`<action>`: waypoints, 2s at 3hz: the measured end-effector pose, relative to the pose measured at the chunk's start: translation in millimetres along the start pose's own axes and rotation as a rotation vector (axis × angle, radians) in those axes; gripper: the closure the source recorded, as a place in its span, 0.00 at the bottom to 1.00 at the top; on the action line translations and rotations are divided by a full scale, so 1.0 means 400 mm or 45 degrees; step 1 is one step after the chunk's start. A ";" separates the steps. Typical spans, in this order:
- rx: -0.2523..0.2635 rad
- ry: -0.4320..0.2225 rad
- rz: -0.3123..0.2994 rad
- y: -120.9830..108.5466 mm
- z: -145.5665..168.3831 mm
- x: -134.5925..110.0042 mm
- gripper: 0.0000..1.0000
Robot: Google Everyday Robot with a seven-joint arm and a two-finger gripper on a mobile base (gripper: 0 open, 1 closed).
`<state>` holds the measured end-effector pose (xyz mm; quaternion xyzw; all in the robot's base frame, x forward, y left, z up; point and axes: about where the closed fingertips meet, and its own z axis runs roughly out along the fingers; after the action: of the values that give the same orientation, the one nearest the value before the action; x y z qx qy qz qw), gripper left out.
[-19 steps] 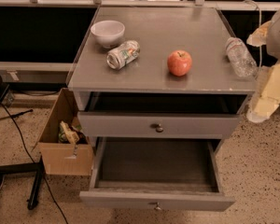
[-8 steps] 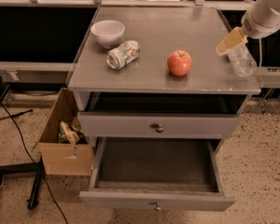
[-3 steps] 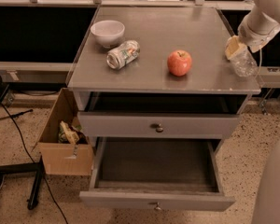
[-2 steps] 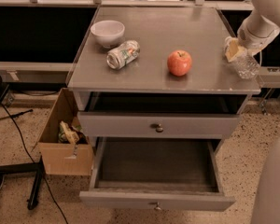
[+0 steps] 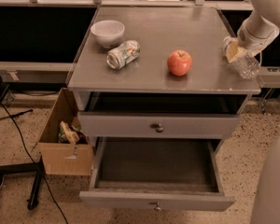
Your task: Place water bottle into middle drawer
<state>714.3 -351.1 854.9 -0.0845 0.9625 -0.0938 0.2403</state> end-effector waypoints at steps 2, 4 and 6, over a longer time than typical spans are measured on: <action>0.000 0.000 0.000 0.000 0.000 0.000 1.00; -0.044 -0.075 -0.130 -0.003 -0.084 0.019 1.00; -0.105 -0.153 -0.396 -0.065 -0.239 0.128 1.00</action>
Offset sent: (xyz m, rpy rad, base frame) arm 0.0000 0.0000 0.0000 0.0000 0.0001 0.0000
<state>626.9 -373.7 920.8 -0.2478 0.9247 -0.0850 0.2761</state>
